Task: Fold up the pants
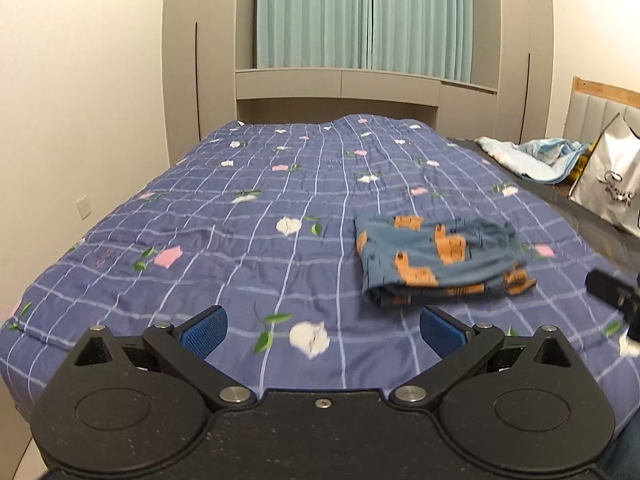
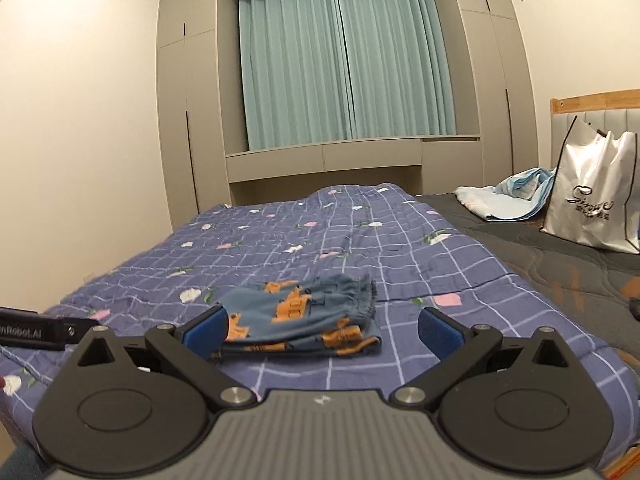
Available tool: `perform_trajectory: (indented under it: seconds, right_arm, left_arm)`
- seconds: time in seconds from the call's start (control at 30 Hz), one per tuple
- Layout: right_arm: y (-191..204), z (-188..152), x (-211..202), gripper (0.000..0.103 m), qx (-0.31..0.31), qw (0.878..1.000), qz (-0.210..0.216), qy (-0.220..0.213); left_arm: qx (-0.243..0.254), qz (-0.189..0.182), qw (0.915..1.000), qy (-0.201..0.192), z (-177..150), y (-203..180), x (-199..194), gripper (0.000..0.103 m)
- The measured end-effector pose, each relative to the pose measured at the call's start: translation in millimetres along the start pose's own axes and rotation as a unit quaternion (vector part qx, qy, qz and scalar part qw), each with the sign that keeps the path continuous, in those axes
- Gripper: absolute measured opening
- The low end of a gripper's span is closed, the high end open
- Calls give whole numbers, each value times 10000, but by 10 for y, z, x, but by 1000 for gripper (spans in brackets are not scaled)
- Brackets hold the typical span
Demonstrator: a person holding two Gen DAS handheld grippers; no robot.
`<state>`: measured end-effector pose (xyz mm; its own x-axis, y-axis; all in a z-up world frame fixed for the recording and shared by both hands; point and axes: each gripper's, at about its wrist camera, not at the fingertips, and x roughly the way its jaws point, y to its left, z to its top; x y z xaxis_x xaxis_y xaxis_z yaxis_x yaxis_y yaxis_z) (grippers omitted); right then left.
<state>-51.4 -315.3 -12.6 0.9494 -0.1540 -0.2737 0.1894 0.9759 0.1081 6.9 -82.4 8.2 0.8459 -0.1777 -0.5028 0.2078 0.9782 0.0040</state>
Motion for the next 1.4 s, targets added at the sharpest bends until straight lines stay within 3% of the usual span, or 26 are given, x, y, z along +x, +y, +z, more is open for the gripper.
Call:
perform_trajectory:
  seconds: [0.23,0.57,0.93,1.4]
  right_arm:
    - [-3,-72,-76,103,-78,9999,-127,28]
    - [150,-269,54,103,-624,9976,30,310]
    - [104,-328,179,103,-596,9966,56,561]
    - [100,-331,194,103,-606,9964,73,584]
  left_arm:
    - [-26,14,10000,90,-270,44,-50,102]
    - [-35,23,9999,160,-342,33,67,102]
    - [24,16,9994,352,-397,11,200,102]
    - [36,22,9992,387,-404,1,214,102]
